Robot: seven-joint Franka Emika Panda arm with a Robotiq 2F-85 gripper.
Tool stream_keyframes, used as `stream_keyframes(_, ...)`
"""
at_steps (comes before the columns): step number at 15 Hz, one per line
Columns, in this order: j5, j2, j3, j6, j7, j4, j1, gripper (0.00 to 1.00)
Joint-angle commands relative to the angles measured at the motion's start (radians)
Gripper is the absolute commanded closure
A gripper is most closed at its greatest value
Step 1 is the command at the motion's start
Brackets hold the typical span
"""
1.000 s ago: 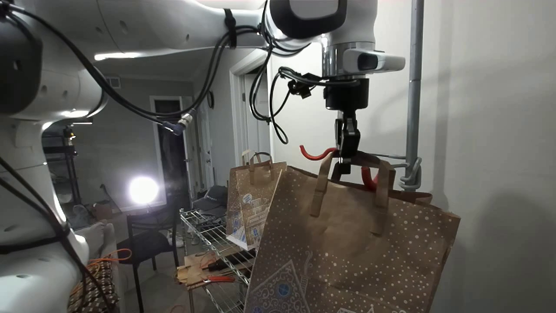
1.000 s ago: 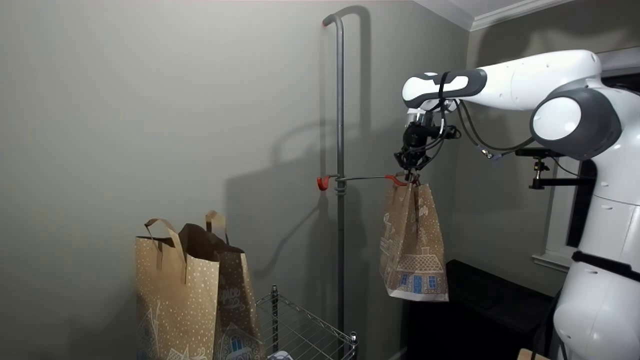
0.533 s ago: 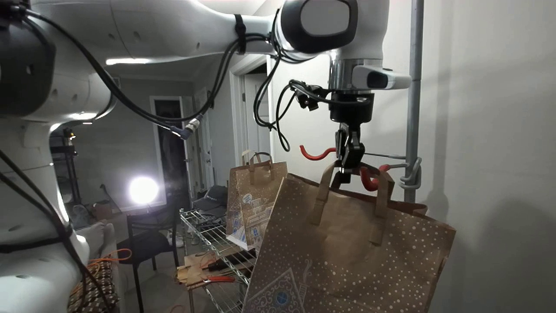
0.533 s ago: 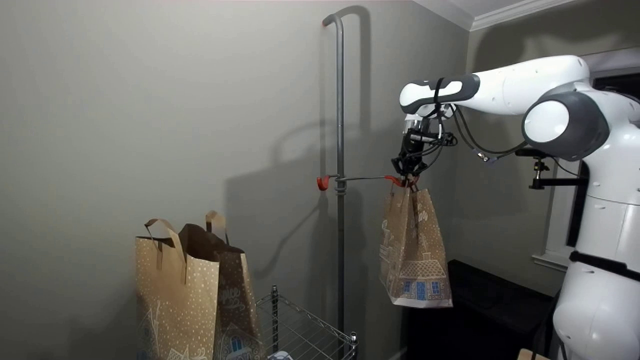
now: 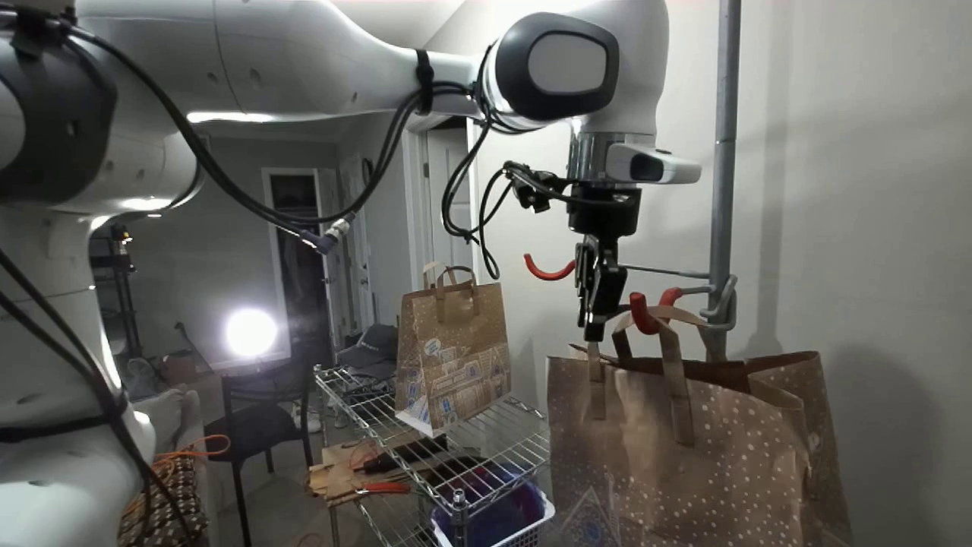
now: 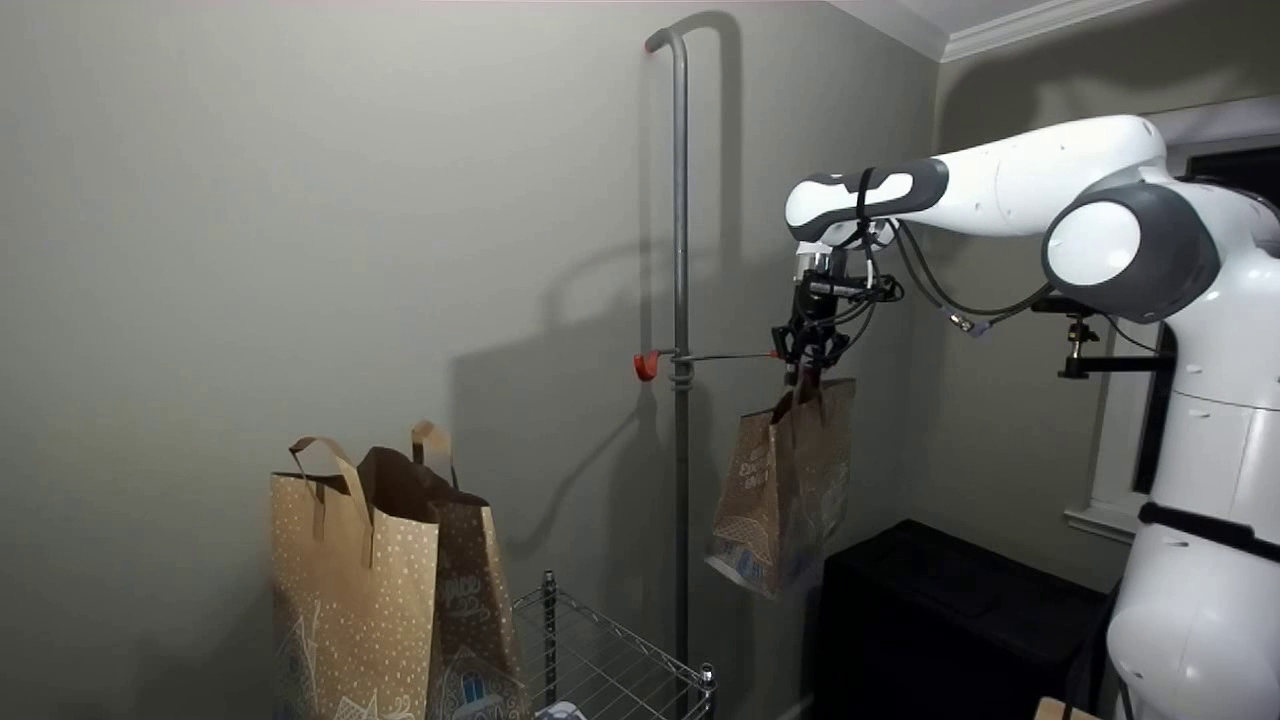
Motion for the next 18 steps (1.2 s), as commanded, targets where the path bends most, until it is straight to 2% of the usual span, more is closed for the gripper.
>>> stream_keyframes(1, -0.066, -0.101, 0.022, 0.032, 0.056, -0.082, 0.012, 0.29)
stream_keyframes(5, -0.122, -0.199, 0.064, 0.0, 0.114, -0.125, 0.03, 0.02)
stream_keyframes(12, -0.13, -0.319, 0.172, -0.008, 0.209, -0.162, 0.068, 0.0)
stream_keyframes(15, -0.155, -0.33, 0.262, 0.0, 0.282, -0.164, 0.106, 0.0)
stream_keyframes(18, -0.177, -0.286, 0.364, -0.01, 0.333, -0.126, 0.165, 0.0)
